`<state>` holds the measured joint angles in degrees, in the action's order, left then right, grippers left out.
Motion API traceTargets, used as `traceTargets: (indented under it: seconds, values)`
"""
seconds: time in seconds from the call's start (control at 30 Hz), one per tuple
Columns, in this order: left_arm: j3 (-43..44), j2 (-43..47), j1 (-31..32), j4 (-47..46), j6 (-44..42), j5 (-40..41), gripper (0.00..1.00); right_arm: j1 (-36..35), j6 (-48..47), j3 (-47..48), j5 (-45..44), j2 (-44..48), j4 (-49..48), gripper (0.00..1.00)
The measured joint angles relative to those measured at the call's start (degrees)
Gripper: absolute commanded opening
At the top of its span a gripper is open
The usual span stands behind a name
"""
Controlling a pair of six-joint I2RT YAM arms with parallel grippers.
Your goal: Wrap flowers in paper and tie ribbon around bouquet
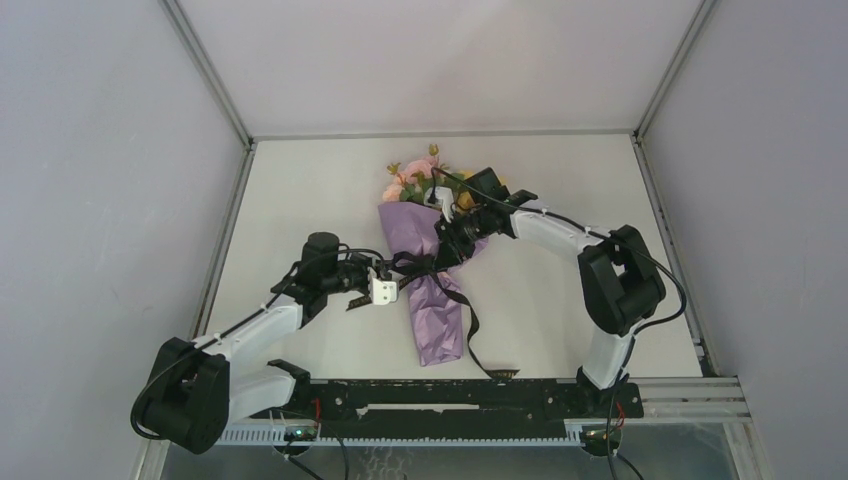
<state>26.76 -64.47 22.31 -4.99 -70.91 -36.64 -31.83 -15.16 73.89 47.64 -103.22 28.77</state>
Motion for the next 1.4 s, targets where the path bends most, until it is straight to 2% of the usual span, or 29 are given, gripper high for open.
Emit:
traceTargets:
  seconds: [0.23,0.43,0.67,0.83,1.03,1.1,1.4]
  values:
    - [0.00,0.00,0.00,0.00,-0.07,0.00,0.00,-0.57,0.74,0.00,0.87,-1.29,-0.35,0.39]
    - [0.00,0.00,0.00,0.02,-0.07,0.00,0.00,-2.32,2.54,0.00,-3.65,-1.42,-2.29,0.43]
    - [-0.15,0.00,0.00,0.02,-0.07,0.00,0.00,-4.76,4.04,0.00,-9.46,-1.44,-2.71,0.42]
    - [-0.55,0.00,0.00,0.22,-0.07,0.00,0.00,-5.84,5.35,-0.02,-12.63,-1.64,-2.69,0.35]
    - [-0.55,0.00,0.00,0.24,-0.07,0.00,0.00,-6.16,7.23,-0.07,-14.51,-2.23,-3.13,0.06]
    - [-0.55,0.00,0.00,0.24,-0.07,0.02,0.00,-6.14,7.69,-0.11,-14.73,-2.27,-3.21,0.00]
    - [-0.55,0.02,0.00,0.26,-0.20,0.61,0.00,-4.59,8.07,-0.13,-14.99,0.39,-1.25,0.00]
